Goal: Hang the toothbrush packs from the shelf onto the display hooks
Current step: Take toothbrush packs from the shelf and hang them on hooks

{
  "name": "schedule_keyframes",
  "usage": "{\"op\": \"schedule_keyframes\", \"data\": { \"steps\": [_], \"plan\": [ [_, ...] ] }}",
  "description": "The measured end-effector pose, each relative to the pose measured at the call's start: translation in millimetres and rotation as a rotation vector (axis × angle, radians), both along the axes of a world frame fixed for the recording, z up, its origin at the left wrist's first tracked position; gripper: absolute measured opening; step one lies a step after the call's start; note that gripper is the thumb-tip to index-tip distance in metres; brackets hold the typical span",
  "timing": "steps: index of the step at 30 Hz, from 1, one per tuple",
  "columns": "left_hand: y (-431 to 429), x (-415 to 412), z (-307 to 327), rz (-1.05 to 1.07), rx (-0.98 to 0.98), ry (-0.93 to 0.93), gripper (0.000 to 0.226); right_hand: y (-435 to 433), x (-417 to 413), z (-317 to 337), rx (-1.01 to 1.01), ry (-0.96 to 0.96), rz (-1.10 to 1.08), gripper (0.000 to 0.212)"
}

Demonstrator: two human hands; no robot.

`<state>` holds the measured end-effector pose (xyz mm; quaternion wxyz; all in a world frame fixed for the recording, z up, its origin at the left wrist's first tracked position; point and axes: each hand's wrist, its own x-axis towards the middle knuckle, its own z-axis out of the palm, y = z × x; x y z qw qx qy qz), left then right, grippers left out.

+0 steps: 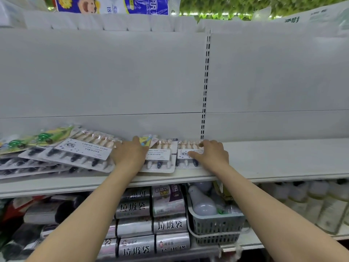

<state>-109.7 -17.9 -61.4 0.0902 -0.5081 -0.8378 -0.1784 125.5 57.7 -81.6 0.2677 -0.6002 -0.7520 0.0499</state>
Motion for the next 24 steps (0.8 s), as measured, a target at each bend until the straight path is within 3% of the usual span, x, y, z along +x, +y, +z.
{"op": "schedule_keyframes", "data": {
  "steps": [8,17,24],
  "plan": [
    [11,-6,-10,-0.088,0.062,-0.165,0.040,-14,-37,11,0.070,0.035,0.120,0.063],
    [5,-13,-18,-0.068,0.281,-0.238,0.085,-28,-56,9,0.031,0.013,0.114,0.068],
    [-4,-11,-27,-0.082,0.428,-0.301,0.076,-41,-66,17,-0.020,-0.001,0.005,0.074]
  ]
}}
